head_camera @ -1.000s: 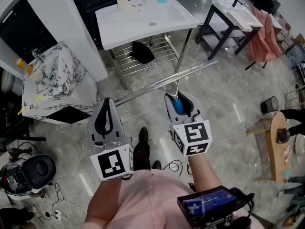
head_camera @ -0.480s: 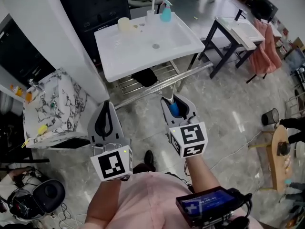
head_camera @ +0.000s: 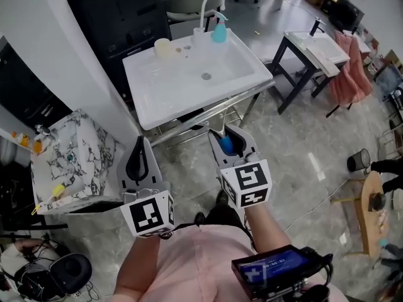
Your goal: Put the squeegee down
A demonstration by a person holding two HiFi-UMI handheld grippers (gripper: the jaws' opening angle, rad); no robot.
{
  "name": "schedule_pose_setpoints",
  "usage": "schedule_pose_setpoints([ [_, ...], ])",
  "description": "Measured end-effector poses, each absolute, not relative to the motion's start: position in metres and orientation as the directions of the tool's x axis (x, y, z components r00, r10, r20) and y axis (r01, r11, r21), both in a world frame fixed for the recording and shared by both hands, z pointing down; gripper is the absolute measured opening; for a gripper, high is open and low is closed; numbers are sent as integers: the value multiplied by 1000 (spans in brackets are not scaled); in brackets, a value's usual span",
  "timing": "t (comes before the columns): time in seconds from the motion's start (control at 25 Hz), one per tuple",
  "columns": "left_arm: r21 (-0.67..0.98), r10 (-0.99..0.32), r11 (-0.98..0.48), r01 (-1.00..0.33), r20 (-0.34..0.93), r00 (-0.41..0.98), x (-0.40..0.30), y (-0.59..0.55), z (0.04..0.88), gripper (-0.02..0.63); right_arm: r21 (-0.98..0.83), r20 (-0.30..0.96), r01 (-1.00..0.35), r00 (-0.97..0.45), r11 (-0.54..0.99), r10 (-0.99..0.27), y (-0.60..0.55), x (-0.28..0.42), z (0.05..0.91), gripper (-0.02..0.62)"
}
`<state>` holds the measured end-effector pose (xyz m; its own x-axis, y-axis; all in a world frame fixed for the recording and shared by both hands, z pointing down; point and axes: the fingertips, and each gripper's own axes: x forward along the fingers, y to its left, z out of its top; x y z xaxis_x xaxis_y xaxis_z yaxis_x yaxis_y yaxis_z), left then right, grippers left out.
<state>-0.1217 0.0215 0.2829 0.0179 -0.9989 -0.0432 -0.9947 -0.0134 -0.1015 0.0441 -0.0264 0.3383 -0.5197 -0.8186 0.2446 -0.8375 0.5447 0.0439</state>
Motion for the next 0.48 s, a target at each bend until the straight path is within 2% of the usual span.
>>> schedule_pose_setpoints([
  [0.48,-130,-999,33,-991,24,-37,-113,-48,312,9,-9,310,-792,-582,610,-752,-100,49,378,117],
])
